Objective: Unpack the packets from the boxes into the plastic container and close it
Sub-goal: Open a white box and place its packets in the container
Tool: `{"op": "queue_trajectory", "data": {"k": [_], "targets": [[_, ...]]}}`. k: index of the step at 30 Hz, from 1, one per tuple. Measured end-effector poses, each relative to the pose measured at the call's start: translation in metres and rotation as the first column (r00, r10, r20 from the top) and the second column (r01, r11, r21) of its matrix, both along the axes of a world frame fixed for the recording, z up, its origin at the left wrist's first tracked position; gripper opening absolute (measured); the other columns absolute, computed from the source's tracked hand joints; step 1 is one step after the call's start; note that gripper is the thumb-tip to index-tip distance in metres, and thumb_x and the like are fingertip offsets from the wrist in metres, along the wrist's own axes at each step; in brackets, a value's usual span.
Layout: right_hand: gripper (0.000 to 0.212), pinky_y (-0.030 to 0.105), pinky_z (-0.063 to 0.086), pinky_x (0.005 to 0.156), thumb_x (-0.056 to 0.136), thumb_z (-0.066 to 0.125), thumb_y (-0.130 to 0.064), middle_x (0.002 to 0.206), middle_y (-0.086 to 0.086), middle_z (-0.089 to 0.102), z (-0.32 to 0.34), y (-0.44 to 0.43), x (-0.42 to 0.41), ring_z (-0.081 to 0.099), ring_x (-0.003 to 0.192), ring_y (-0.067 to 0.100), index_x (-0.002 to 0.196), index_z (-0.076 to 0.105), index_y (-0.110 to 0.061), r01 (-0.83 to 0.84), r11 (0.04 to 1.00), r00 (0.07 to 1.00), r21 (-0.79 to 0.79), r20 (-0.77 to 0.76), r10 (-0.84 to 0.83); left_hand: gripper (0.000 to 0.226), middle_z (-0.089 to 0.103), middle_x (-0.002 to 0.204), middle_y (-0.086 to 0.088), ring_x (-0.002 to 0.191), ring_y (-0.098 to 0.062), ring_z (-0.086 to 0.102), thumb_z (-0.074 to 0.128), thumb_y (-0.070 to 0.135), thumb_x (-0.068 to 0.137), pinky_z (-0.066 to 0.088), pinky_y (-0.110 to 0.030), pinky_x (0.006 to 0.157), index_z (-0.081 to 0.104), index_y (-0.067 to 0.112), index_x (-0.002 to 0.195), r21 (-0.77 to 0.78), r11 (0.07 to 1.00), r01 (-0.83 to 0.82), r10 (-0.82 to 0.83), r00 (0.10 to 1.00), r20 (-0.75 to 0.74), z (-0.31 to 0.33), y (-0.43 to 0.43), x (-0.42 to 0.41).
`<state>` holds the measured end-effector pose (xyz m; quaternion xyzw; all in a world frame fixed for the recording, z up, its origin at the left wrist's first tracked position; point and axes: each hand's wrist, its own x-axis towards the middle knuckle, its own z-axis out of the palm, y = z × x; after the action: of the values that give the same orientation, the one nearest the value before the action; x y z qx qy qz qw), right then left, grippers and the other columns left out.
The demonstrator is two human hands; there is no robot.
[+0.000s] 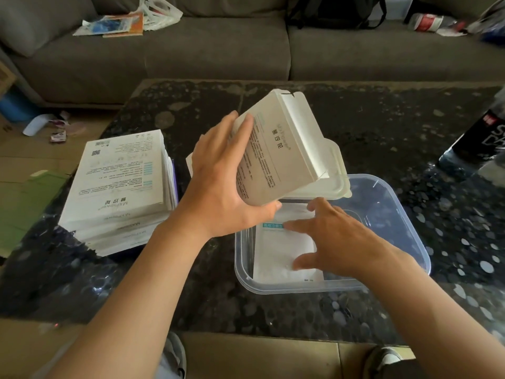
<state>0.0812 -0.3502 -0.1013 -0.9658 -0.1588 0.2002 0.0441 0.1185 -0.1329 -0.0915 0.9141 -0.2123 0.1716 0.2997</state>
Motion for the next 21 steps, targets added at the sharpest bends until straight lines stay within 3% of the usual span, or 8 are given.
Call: {"op": "queue_trajectory", "data": {"k": [13, 21], "targets": [[0.081, 0.044, 0.04, 0.111, 0.084, 0.054, -0.074, 0.151, -0.001, 0.03, -0.007, 0.005, 0.003, 0.034, 0.139, 0.026, 0.153, 0.016, -0.053, -0.062, 0.994, 0.998, -0.089, 0.02, 0.064, 0.108, 0.03, 0.164, -0.011, 0.149, -0.028, 0.028, 0.071, 0.069, 0.07, 0.033, -0.065, 0.117, 0.035, 0.018, 0.158, 0.025, 0.999, 0.022, -0.023, 0.999, 0.048, -0.013, -0.003, 0.008], [0.074, 0.047, 0.027, 0.118, 0.089, 0.054, -0.067, 0.159, -0.006, 0.026, -0.006, 0.007, 0.003, 0.029, 0.143, 0.025, 0.153, 0.02, -0.053, -0.114, 0.99, 0.993, -0.085, 0.003, 0.115, 0.105, 0.032, 0.163, -0.014, 0.148, -0.029, 0.029, 0.072, 0.066, 0.071, 0.032, -0.068, 0.115, 0.036, 0.017, 0.156, 0.039, 0.999, 0.035, -0.039, 0.995, 0.092, -0.015, -0.004, 0.009]]}}
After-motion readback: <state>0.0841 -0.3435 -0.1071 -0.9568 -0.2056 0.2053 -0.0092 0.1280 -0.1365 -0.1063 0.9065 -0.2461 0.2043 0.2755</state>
